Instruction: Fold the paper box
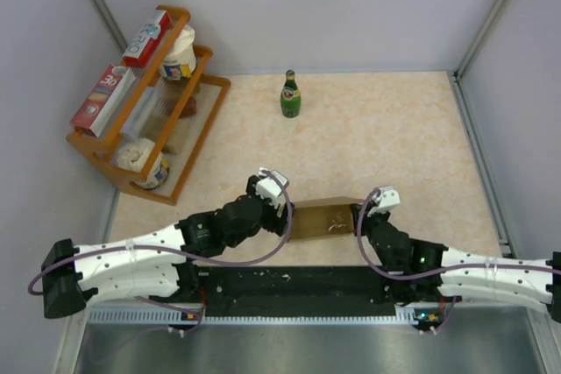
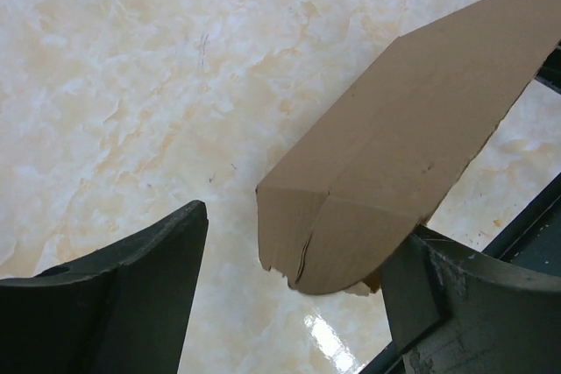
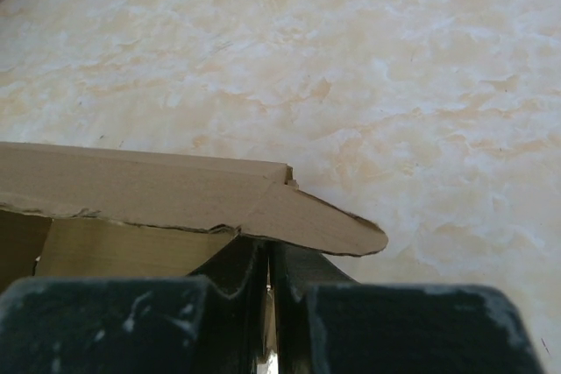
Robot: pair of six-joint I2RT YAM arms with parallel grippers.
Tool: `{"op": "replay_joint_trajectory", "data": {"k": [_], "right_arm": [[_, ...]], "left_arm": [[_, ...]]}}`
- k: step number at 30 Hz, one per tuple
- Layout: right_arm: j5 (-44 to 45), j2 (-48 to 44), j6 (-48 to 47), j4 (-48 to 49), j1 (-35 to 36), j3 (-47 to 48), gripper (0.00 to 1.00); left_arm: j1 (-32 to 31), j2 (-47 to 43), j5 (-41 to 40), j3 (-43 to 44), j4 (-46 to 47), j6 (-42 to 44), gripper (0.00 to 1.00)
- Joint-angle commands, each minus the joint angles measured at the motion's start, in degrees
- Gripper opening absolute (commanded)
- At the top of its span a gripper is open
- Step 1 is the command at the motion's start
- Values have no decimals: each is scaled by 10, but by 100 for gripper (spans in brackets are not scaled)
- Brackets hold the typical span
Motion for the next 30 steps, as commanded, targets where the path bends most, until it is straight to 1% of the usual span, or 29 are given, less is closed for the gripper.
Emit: {"op": "replay_joint_trajectory", "data": {"k": [1,7,13,14,16,20,23,27,30], "right_arm": [[-25,-1,16,-46,7,45,2],[-40,22,31,-67,6,68,2],[-40,38,47,-91,7,102,2],[-38,37,53,-116,7,109,2],[-29,38,64,-139,6,122,2],[-17,40,75,-175,6,146,2],[-14,42,81,-191,6,155,2],[-17,46,87,-200,7,162,2],[-17,51,90,-206,6,167,2]], "left_arm": [[-3,30,15,26,38,23,79],[-3,50,21,25,39,26,79],[-3,52,4,39,6,30,73],[-3,51,3,44,-2,29,73],[-3,48,-3,50,-24,23,73],[-3,36,-19,64,-70,0,78],[-3,22,-26,61,-77,1,80],[-2,17,-40,59,-78,5,81],[-2,16,-43,59,-71,8,77]]}}
